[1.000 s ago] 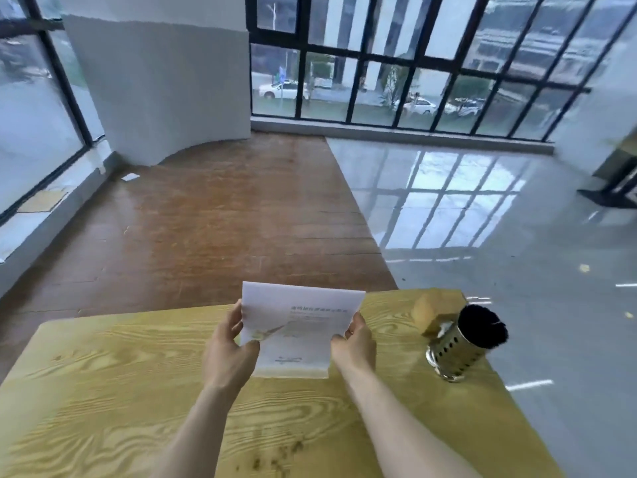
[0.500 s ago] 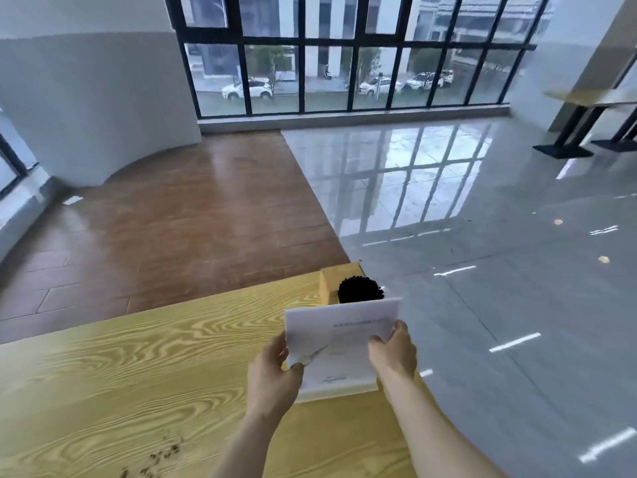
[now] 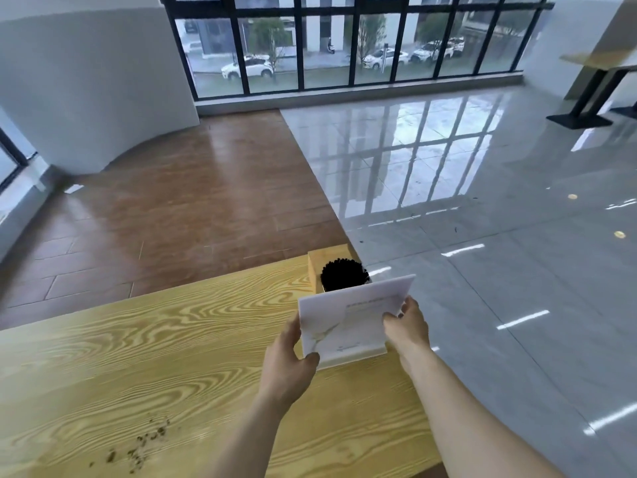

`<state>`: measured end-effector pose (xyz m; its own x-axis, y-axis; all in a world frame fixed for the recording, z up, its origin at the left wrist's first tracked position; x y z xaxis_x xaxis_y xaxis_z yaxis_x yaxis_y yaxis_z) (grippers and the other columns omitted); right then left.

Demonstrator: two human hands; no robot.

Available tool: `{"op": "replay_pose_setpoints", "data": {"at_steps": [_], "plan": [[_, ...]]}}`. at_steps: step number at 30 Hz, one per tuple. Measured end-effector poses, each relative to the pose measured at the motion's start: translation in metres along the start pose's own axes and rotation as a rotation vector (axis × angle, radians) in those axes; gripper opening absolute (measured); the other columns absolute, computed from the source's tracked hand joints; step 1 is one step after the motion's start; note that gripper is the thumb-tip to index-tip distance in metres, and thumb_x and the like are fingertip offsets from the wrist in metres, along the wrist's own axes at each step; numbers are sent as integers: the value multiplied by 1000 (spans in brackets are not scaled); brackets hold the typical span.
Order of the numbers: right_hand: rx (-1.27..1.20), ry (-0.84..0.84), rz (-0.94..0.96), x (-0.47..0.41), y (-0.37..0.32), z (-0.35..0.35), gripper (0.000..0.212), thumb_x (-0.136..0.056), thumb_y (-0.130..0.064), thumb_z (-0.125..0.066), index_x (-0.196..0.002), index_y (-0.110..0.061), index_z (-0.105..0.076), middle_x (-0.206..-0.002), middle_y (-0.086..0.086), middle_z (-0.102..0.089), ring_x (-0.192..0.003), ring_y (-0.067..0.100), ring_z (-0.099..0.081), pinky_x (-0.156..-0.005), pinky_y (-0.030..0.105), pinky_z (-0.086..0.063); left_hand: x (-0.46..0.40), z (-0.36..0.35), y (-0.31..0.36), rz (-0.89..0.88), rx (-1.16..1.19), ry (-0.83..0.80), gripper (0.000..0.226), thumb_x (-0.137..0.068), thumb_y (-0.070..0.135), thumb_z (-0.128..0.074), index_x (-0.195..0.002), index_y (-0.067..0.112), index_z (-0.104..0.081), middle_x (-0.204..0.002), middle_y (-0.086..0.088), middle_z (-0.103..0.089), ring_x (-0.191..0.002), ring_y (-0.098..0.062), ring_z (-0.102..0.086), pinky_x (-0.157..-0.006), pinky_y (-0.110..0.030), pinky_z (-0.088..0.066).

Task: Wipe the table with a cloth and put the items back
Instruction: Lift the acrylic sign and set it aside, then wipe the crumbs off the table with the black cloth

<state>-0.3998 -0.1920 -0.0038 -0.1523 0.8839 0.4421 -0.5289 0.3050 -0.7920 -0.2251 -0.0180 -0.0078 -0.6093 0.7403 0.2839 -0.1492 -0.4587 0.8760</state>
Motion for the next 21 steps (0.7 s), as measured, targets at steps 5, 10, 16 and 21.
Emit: {"op": "replay_pose_setpoints", "data": {"at_steps": [5,10,16,21], "plan": [[91,77,-83,7,25,-17,52,-97,-9,-53,-146,-6,-38,-133,16,-58,-117,39,-59,-79,34,-43,3,16,-21,46,-78,20,84,-89,17,-68,-160,30,-25,-159,7,-43,-148,-13,-40,-114,-34,-40],[249,15,-150,31,68,-73,43,-100,-24,-53,-139,-5,-52,-139,17,-59,-120,38,-59,-93,39,-49,24,61,-70,94,-123,82,76,-91,29,-67,-157,34,-30,-157,11,-46,-145,-13,-43,-104,-27,-39],[393,14,-34,95,83,-168,27,-95,-21,-60,-121,-19,-64,-121,6,-72,-108,31,-67,-89,36,-53,70,157,-158,200,-141,210,68,-93,40,-64,-153,35,-34,-156,11,-45,-143,-15,-43,-104,-31,-41],[518,-46,193,170,74,-272,17,-95,-23,-60,-111,-24,-64,-112,-1,-70,-89,20,-63,-74,32,-54,106,246,-230,235,-154,307,67,-93,45,-62,-152,39,-33,-156,8,-44,-141,-18,-44,-103,-37,-46]]}}
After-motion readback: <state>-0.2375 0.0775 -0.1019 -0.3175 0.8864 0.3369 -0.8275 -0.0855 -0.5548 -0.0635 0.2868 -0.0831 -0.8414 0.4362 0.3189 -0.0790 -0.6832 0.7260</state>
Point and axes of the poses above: each hand's wrist, its own x-axis away from the middle knuckle, its own z-axis out of the back of the hand, y = z × x, the point moved 8 cm from there along -x, towards the middle knuckle
